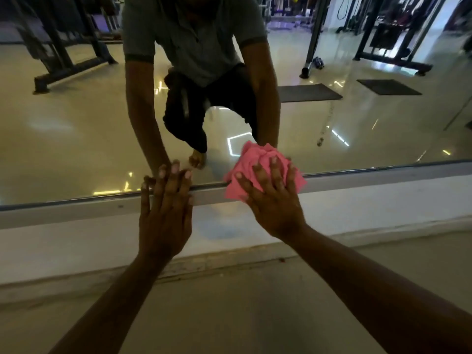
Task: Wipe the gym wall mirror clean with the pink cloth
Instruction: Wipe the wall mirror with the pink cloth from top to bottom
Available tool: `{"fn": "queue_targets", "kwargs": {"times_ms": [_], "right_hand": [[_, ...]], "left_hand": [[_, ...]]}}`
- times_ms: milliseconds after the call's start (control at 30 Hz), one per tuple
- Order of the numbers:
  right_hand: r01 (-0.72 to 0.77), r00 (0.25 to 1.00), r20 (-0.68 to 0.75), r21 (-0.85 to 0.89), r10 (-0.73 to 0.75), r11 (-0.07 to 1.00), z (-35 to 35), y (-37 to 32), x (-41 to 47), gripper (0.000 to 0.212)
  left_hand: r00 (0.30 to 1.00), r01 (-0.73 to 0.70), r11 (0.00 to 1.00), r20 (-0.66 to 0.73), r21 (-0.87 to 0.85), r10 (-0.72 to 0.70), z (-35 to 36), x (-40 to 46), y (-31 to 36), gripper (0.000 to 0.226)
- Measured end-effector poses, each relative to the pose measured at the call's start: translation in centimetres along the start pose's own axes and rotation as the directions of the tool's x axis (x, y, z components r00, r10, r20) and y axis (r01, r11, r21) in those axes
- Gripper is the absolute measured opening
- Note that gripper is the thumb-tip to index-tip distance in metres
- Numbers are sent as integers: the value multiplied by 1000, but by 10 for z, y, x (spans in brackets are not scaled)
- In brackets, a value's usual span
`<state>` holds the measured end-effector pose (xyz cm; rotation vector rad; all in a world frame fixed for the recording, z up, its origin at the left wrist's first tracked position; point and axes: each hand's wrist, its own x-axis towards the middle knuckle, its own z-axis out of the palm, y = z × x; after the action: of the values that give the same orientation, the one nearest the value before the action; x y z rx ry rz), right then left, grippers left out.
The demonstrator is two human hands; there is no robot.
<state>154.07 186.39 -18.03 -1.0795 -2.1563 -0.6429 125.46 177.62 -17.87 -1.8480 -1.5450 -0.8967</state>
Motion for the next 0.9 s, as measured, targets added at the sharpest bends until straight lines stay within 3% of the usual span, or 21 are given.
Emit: {"fn": "queue_targets", "kwargs": {"times_ms": [67, 133, 233, 300, 400, 467, 633, 800, 867, 900], "right_hand": [[57, 998, 5, 41, -57, 998, 12, -48, 18, 68], [72, 997, 29, 44, -73, 996, 15, -48, 1, 77], [-34, 999, 31, -34, 35, 999, 8, -10, -30, 91], [-107, 994, -26, 24, 108, 994, 12, -24, -15, 79], [121, 993, -19, 50, -120, 991, 21, -81, 20, 68], [218, 976, -26, 34, -218, 975, 26, -78, 17, 70], [-167, 978, -104, 125, 181, 978, 7, -66, 33, 71], [19, 988, -152, 68, -8, 998, -18, -73, 84, 66], [-212, 941, -249, 101, 231, 972, -39, -61, 107, 67], [-355, 873, -290, 175, 392, 918, -50, -67, 127, 67]], "left_hand": [[1000, -19, 1000, -6, 10, 19, -4, -1, -7, 67], [1000, -7, 1000, -12, 15, 7, -9, 0, -20, 71], [1000, -18, 999, -13, 26, 18, -13, -5, -35, 68], [998, -56, 998, 6, 32, 56, -14, -7, -44, 66], [994, -100, 993, 45, 63, 98, -10, -7, -54, 66], [994, -100, 992, 47, 83, 96, -10, -7, -54, 68], [999, 47, 992, -18, 114, -46, -23, 2, -39, 70], [996, 24, 994, -86, 102, -15, -44, 52, -30, 64], [989, 67, 992, -135, 105, -52, -56, 74, -34, 64], [987, 79, 991, -151, 109, -62, -60, 85, -34, 64]]}}
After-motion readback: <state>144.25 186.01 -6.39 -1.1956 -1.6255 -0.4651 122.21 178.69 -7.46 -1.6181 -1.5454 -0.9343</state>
